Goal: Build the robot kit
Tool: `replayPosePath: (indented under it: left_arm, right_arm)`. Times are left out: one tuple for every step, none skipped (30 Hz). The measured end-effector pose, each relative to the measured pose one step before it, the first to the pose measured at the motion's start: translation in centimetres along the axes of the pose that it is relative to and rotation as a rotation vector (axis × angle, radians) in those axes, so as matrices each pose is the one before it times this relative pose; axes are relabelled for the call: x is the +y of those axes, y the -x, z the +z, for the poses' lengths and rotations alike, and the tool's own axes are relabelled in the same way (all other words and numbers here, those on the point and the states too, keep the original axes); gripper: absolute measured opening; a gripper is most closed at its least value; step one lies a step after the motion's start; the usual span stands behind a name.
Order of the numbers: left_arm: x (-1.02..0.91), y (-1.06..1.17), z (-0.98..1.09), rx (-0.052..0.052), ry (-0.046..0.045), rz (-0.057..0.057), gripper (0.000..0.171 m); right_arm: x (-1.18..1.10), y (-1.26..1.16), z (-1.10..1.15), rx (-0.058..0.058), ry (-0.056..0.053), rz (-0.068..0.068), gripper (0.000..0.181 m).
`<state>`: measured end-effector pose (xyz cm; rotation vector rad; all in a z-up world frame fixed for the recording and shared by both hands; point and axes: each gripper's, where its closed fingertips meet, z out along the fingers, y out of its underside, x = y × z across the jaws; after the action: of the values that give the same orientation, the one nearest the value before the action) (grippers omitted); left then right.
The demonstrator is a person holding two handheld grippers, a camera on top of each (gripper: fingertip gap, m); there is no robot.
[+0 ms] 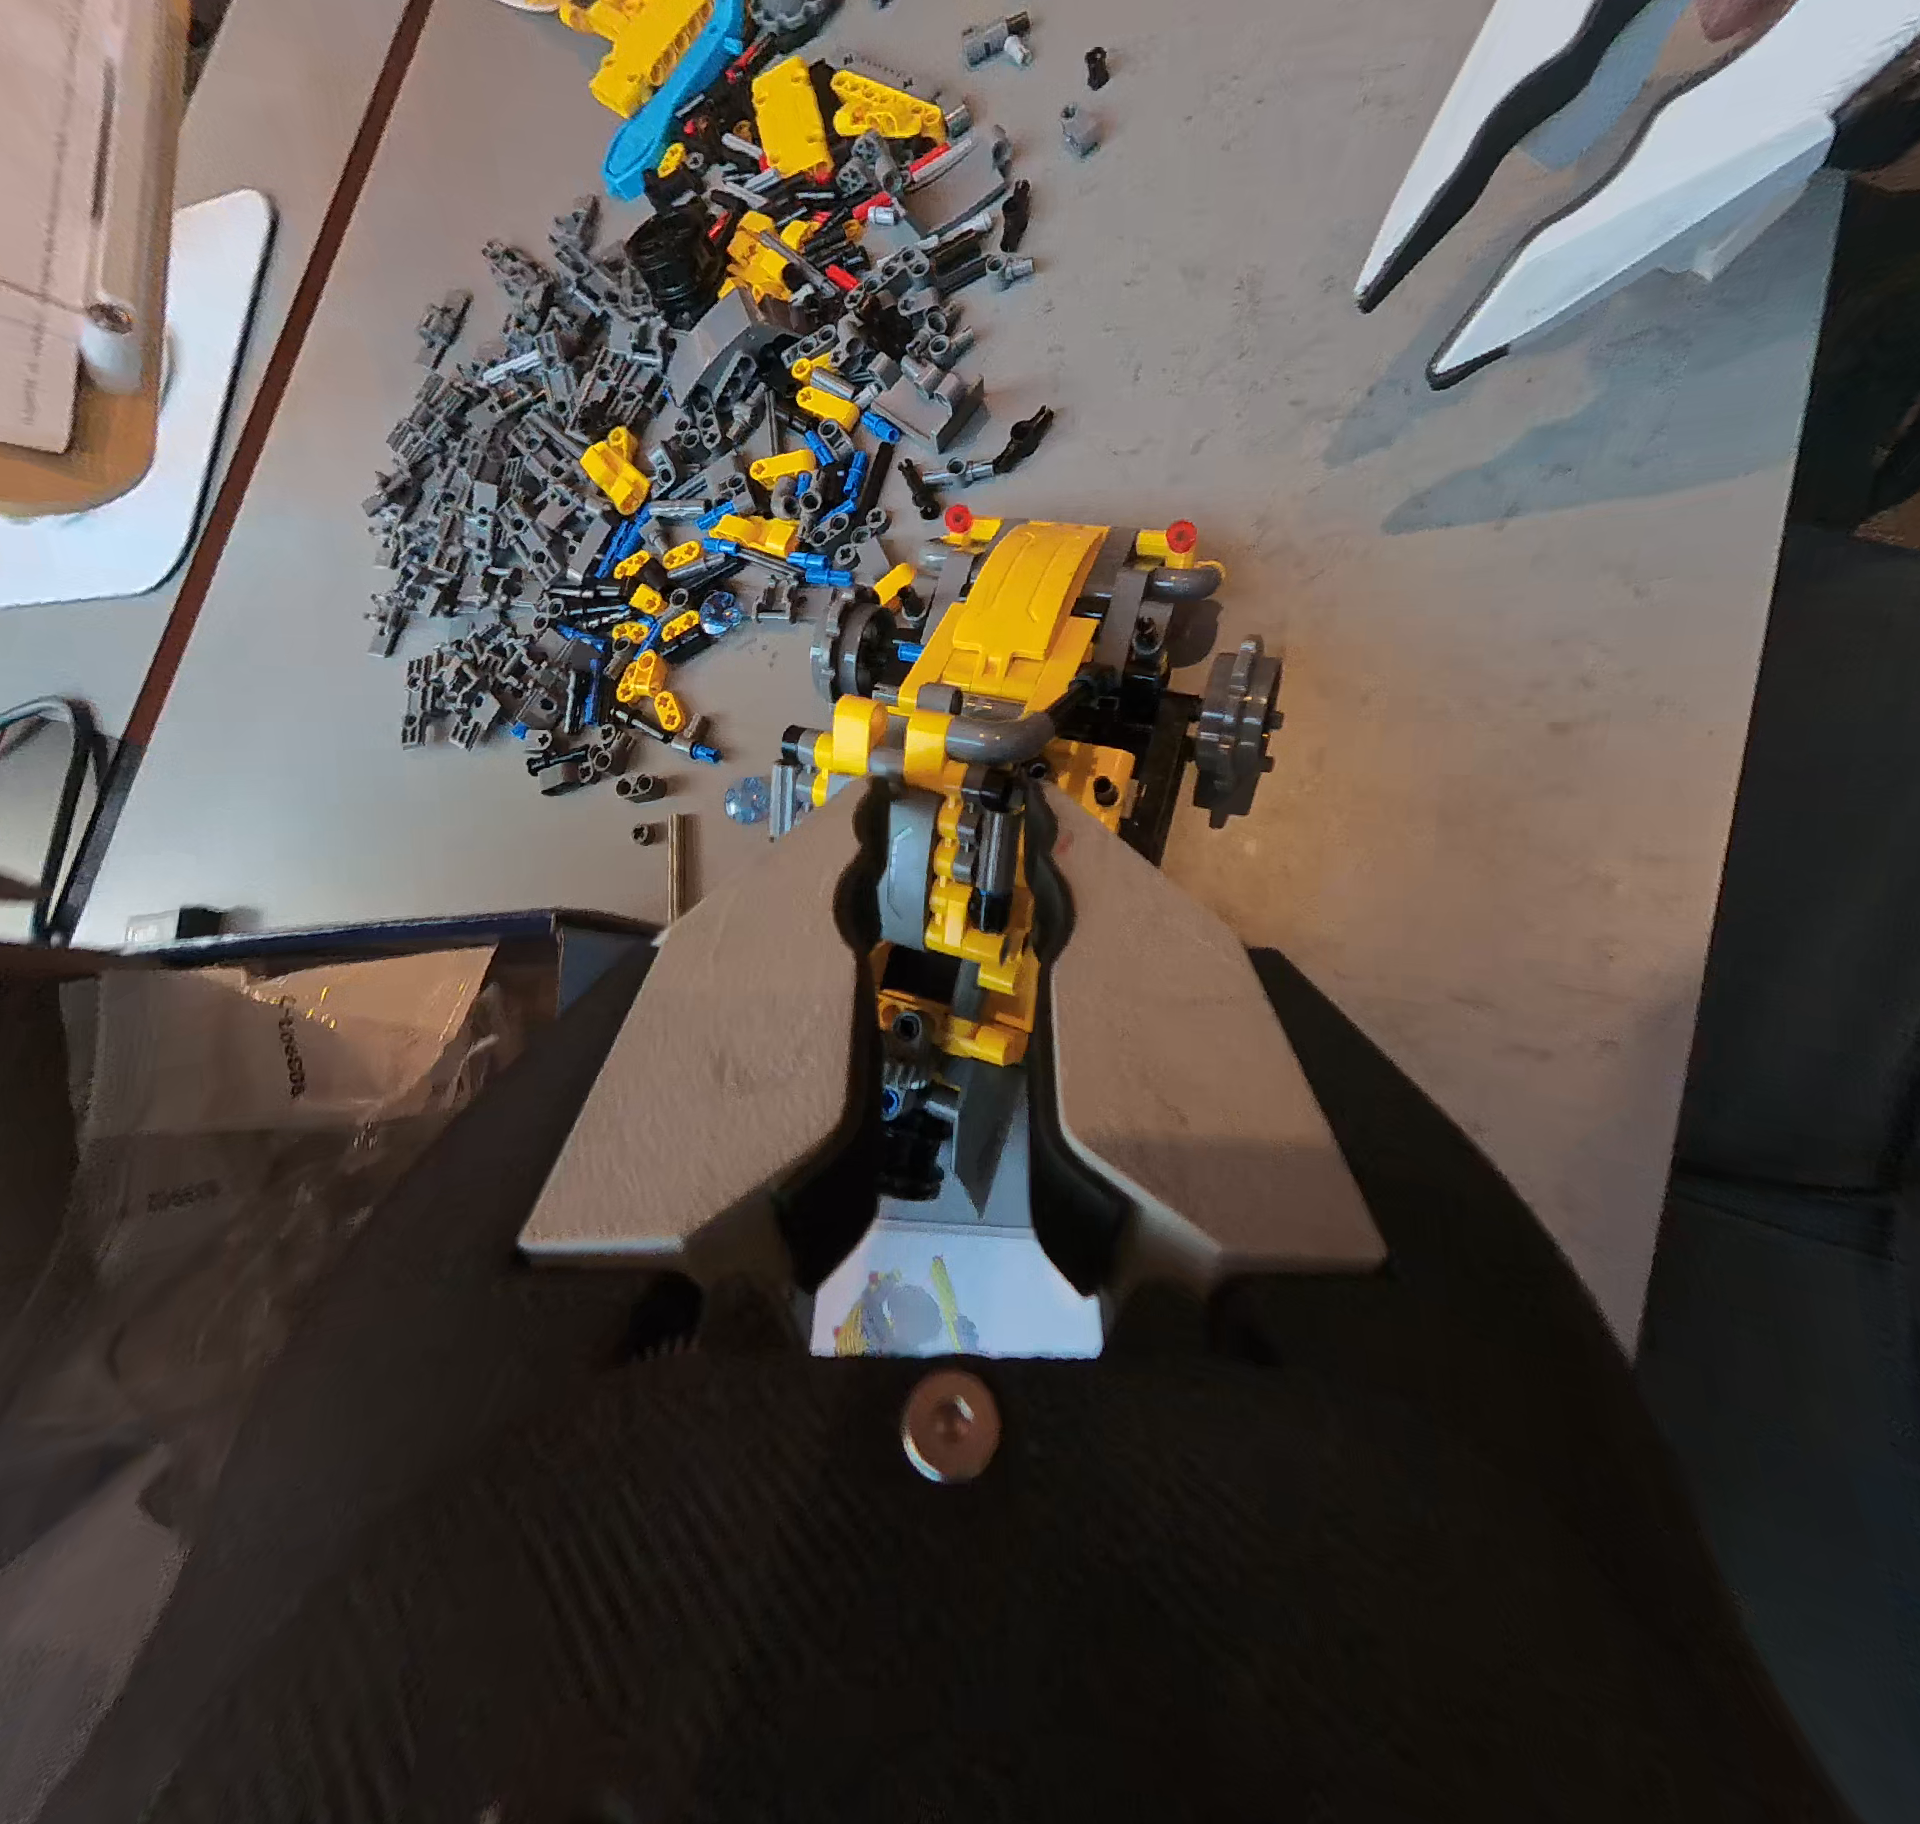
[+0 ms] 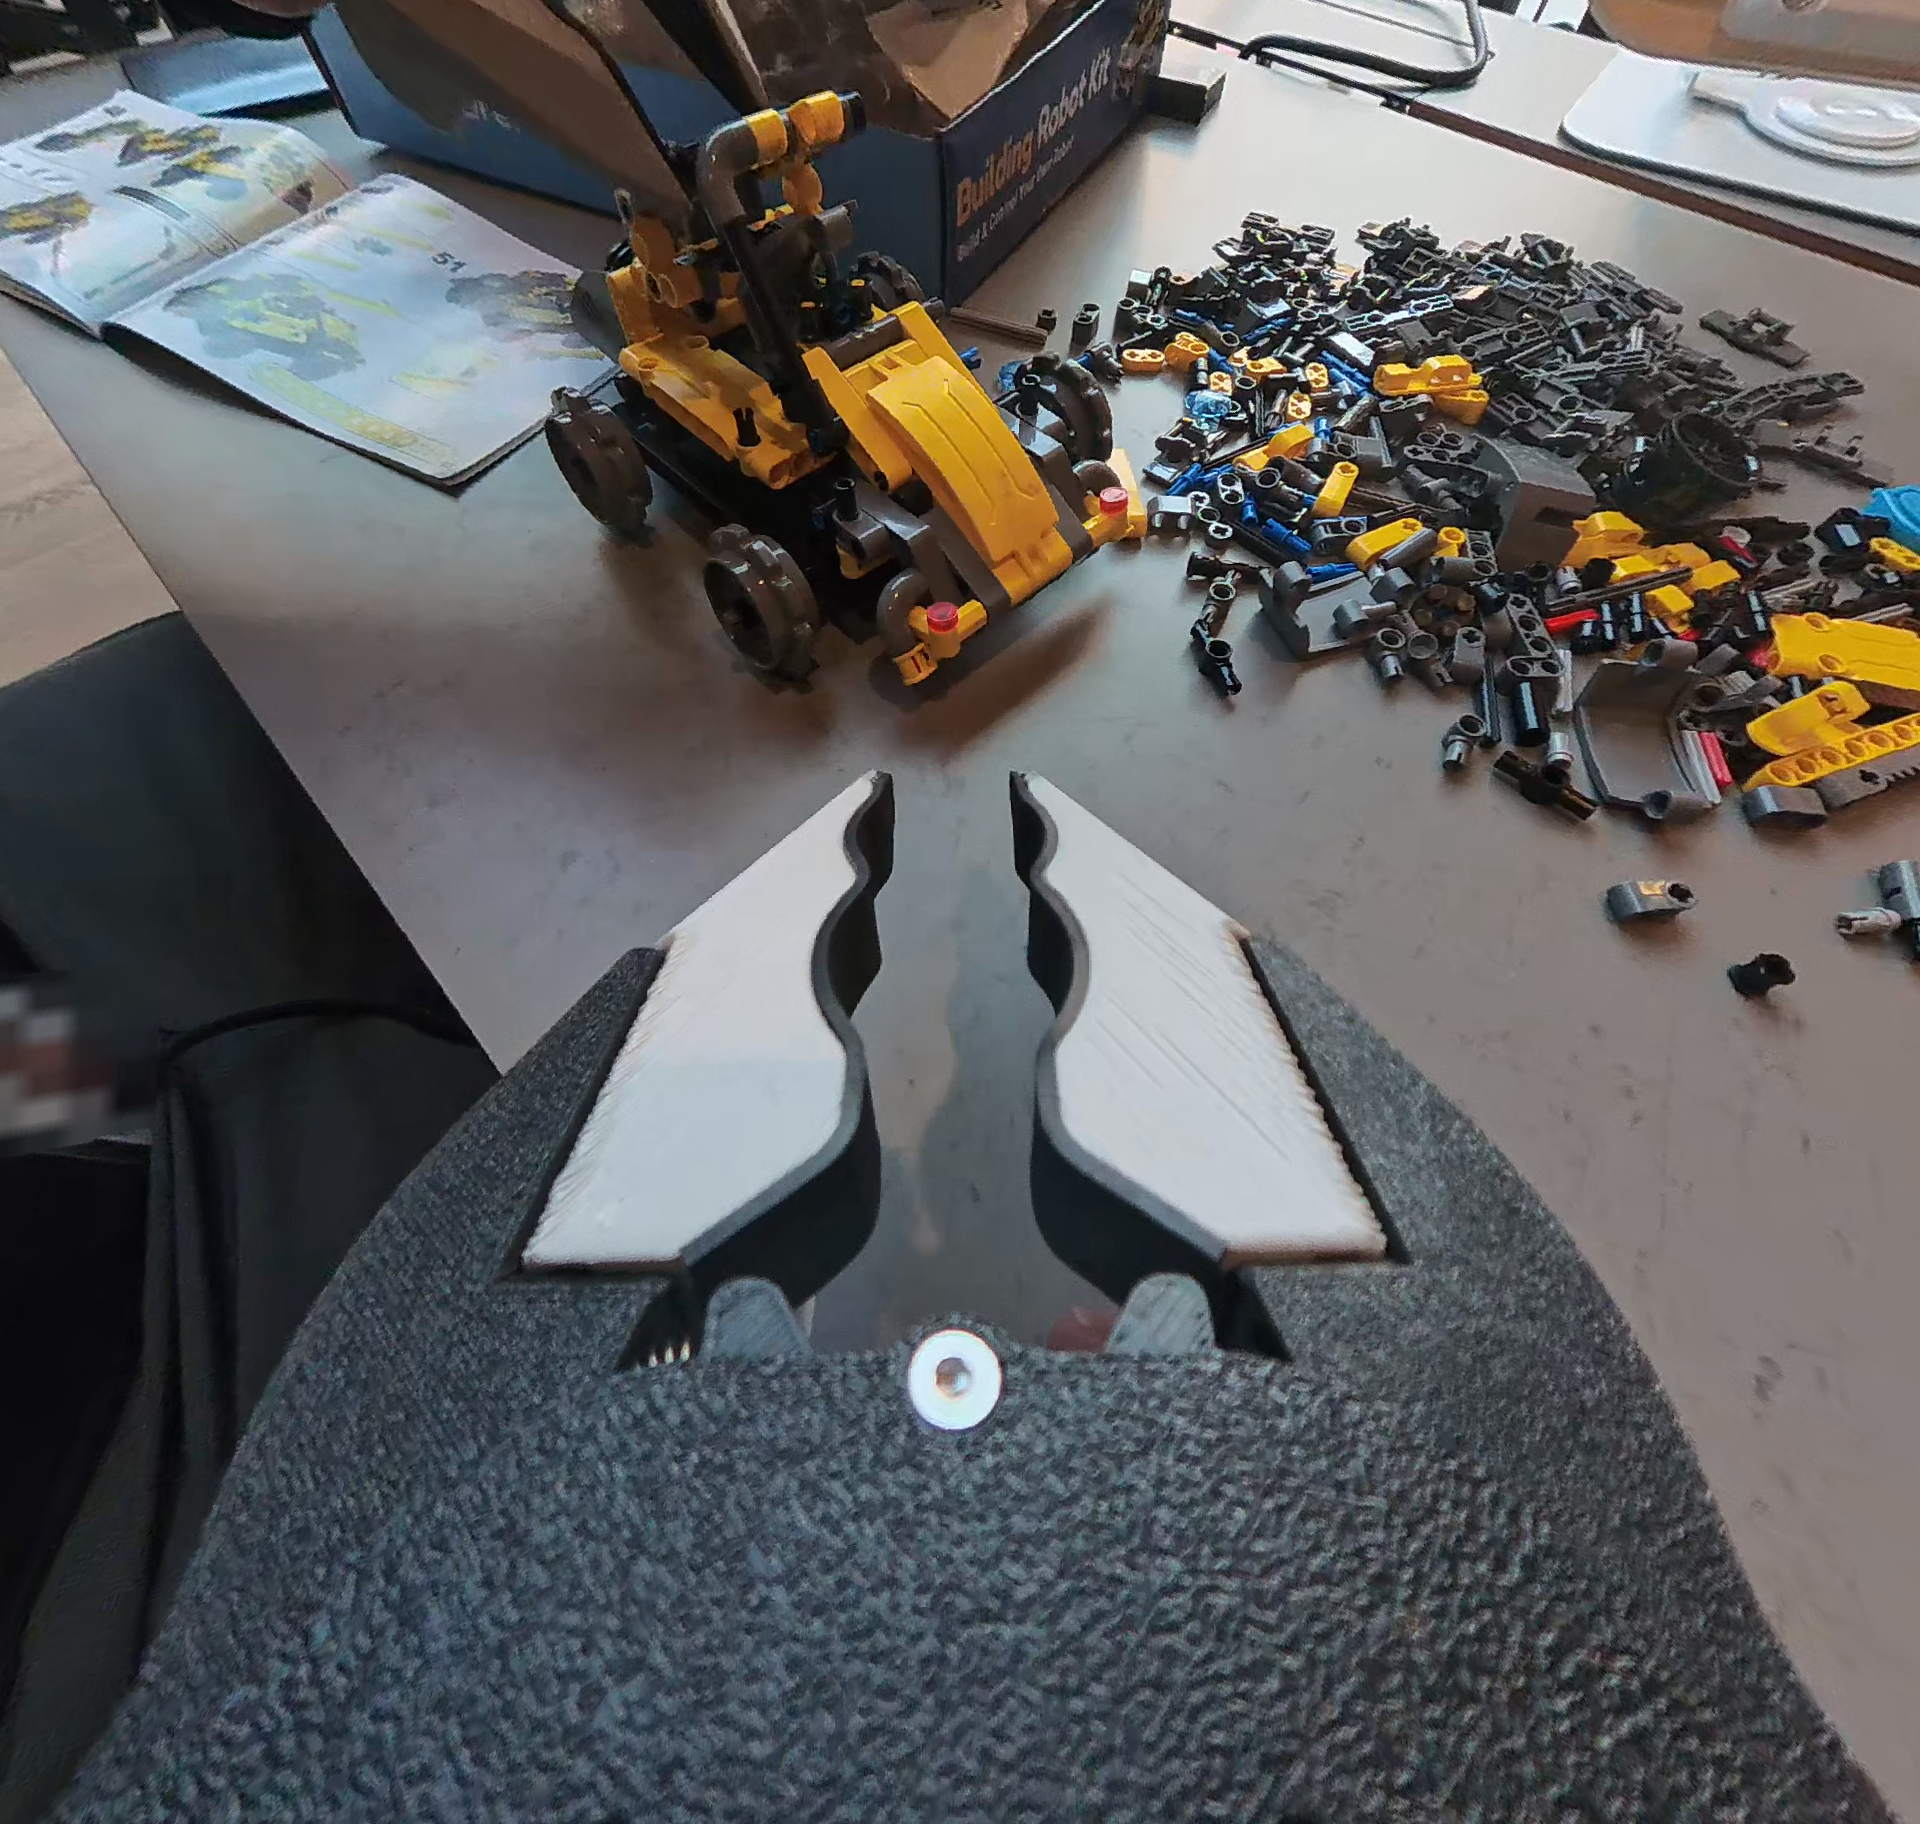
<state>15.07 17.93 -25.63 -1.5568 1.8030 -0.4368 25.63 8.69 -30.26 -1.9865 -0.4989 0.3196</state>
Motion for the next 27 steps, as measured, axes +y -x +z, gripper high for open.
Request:
replayPosePath:
  left_arm:
    - [0.051,0.119,-0.350,-0.0207,-0.00487,-0.0254,0.028]
    - [-0.015,-0.087,-0.517,-0.0139,-0.01883,-0.0326,0.031]
    - [-0.010,-0.235,-0.661,-0.0098,-0.02924,-0.0349,0.033]
    - [0.213,-0.233,-0.708,-0.0141,-0.02283,-0.0322,0.037]
    - [0.591,-0.212,-0.671,-0.0152,-0.00729,-0.0265,0.042]
    - [0.857,-0.255,-0.549,-0.0097,0.00191,-0.0210,0.049]
    - [0.995,-0.140,-0.380,-0.0113,0.00548,-0.0131,0.056]
    - [0.994,0.168,-0.194,-0.0213,0.00370,-0.0052,0.059]
    - [0.948,0.296,0.022,-0.0183,0.00310,0.0042,0.061]
    - [0.883,0.305,0.208,-0.0069,0.00902,0.0077,0.062]
    - [0.770,0.430,0.377,-0.0046,0.01705,-0.0024,0.063]
    - [0.601,0.490,0.472,-0.0008,0.01954,-0.0096,0.065]
    - [0.359,0.599,0.538,-0.0037,0.01334,-0.0110,0.067]
    - [0.152,0.743,0.561,-0.0130,0.00718,-0.0133,0.067]
    - [-0.006,0.599,0.528,-0.0077,0.00396,-0.0137,0.067]
    - [-0.188,0.261,0.444,0.0067,-0.00023,-0.0097,0.066]
    - [-0.389,-0.018,0.338,0.0151,-0.00902,0.0000,0.066]
    - [-0.452,-0.141,0.270,0.0179,-0.01338,0.0132,0.068]
    - [-0.316,-0.138,0.301,0.0172,-0.00563,0.0177,0.069]
    - [-0.150,-0.109,0.356,0.0167,0.00428,0.0129,0.069]
    - [-0.160,-0.086,0.320,0.0164,0.00166,0.0034,0.065]
    - [-0.151,-0.159,0.246,0.0214,-0.00048,0.0005,0.062]
    - [-0.098,-0.255,0.152,0.0283,-0.00056,0.0000,0.058]
    - [-0.039,-0.371,0.098,0.0330,-0.00265,-0.0020,0.050]
    - [-0.057,-0.153,0.109,0.0153,-0.00737,-0.0053,0.050]
    - [-0.075,-0.150,0.085,0.0134,-0.01102,0.0003,0.050]
    - [-0.067,-0.135,0.069,0.0093,-0.00935,-0.0017,0.050]
  right_arm:
    - [0.044,-0.006,0.010,0.0029,0.0024,-0.0033,0.021]
    - [0.046,0.002,0.008,0.0022,0.0027,-0.0035,0.021]
    - [0.048,0.008,-0.008,0.0030,0.0021,-0.0044,0.021]
    - [0.012,-0.007,-0.020,0.0031,0.0002,-0.0046,0.021]
    - [-0.009,0.017,-0.010,0.0020,-0.0012,-0.0033,0.020]
    - [-0.006,0.022,-0.009,-0.0003,-0.0009,-0.0019,0.020]
    - [0.004,0.038,-0.005,-0.0021,0.0002,-0.0007,0.020]
    - [0.016,0.068,0.024,-0.0062,0.0017,0.0000,0.020]
    - [0.040,0.057,0.026,-0.0066,0.0030,0.0016,0.019]
    - [0.044,0.033,0.041,-0.0053,0.0041,0.0028,0.019]
    - [0.062,0.047,0.059,-0.0061,0.0057,0.0022,0.019]
    - [0.080,0.037,0.069,-0.0062,0.0070,0.0020,0.019]
    - [0.077,0.026,0.078,-0.0050,0.0073,0.0025,0.018]
    - [0.075,0.041,0.071,-0.0051,0.0067,0.0018,0.019]
    - [0.055,0.052,0.058,-0.0050,0.0053,0.0002,0.018]
    - [0.040,0.034,0.037,-0.0032,0.0038,0.0003,0.019]
    - [0.018,0.024,0.011,-0.0022,0.0013,0.0004,0.019]
    - [-0.018,0.031,-0.016,-0.0018,-0.0016,-0.0014,0.019]
    - [-0.037,0.054,-0.034,-0.0020,-0.0034,-0.0028,0.019]
    - [-0.040,0.068,-0.027,-0.0034,-0.0033,-0.0027,0.019]
    - [-0.038,0.084,-0.030,-0.0056,-0.0031,-0.0018,0.019]
    - [-0.050,0.080,-0.031,-0.0076,-0.0031,0.0006,0.019]
    - [-0.054,0.104,-0.035,-0.0109,-0.0036,0.0019,0.018]
    - [-0.047,0.114,-0.031,-0.0135,-0.0036,0.0033,0.016]
    - [-0.037,0.107,-0.031,-0.0134,-0.0024,0.0051,0.012]
    - [-0.016,0.065,-0.016,-0.0099,-0.0017,0.0057,0.010]
    - [-0.024,0.047,-0.020,-0.0068,-0.0017,0.0042,0.010]
